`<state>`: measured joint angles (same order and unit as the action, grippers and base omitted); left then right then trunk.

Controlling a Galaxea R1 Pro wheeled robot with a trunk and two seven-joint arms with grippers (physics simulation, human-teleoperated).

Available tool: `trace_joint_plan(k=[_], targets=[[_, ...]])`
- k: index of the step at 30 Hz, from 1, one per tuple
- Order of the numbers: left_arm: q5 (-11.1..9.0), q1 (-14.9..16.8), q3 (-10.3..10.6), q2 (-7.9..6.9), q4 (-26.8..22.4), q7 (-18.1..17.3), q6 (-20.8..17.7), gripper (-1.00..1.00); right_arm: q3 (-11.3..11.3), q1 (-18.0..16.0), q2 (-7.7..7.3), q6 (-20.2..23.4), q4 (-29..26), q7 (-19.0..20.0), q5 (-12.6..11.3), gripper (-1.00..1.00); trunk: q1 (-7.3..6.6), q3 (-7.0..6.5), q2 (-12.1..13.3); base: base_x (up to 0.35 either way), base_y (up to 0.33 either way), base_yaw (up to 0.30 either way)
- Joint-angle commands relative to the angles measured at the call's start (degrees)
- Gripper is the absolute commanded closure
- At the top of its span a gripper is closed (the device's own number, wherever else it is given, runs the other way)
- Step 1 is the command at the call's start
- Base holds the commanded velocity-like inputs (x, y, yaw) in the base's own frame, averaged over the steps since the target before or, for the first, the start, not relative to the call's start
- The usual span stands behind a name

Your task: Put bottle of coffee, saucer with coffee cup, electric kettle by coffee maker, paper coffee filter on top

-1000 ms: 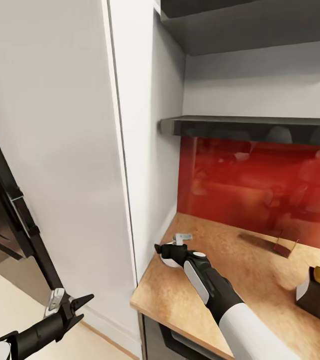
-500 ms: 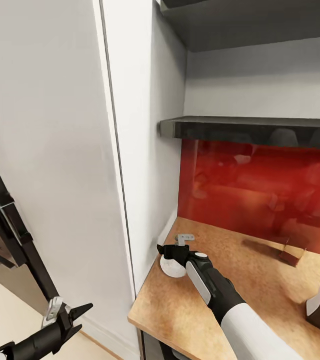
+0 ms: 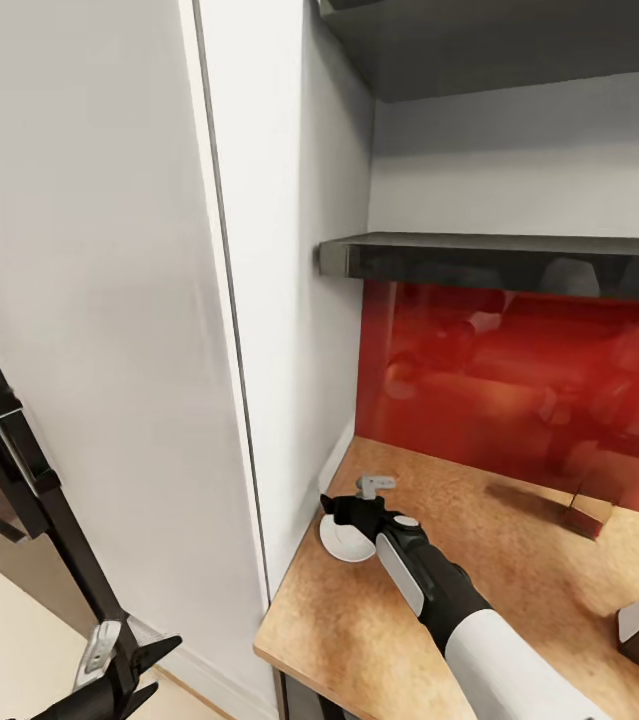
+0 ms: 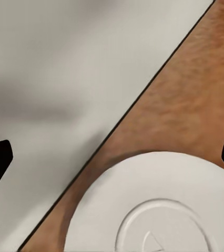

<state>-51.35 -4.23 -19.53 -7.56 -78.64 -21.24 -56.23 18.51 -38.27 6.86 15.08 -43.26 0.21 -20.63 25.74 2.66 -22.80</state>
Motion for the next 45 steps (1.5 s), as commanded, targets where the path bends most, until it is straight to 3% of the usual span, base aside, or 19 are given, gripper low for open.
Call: trace_joint_plan(k=[1, 21, 45], targets=[[0.3, -0.1, -0.1, 0.00, 0.0, -0.4, -0.2, -1.00, 0.0, -0.1, 0.00, 0.1, 0.0, 0.0, -0.2, -1.00, 0.04, 0.12, -0.1, 0.001, 0.000, 0.000], [0.3, -0.6, 0.8, 0.01, 0.0, -0.4, -0.2, -1.00, 0.1, -0.1, -0.01, -3.2, 3.8, 0.2, -0.2, -1.00, 0.04, 0.12, -0.1, 0.000, 0.000, 0.000], [0.3, -0.7, 1.0, 0.09, 0.0, -0.4, -0.2, -1.00, 0.2, -0.1, 0.08, -3.5, 9.3, 0.2, -0.4, -1.00, 0.04, 0.12, -0.1, 0.000, 0.000, 0.000]])
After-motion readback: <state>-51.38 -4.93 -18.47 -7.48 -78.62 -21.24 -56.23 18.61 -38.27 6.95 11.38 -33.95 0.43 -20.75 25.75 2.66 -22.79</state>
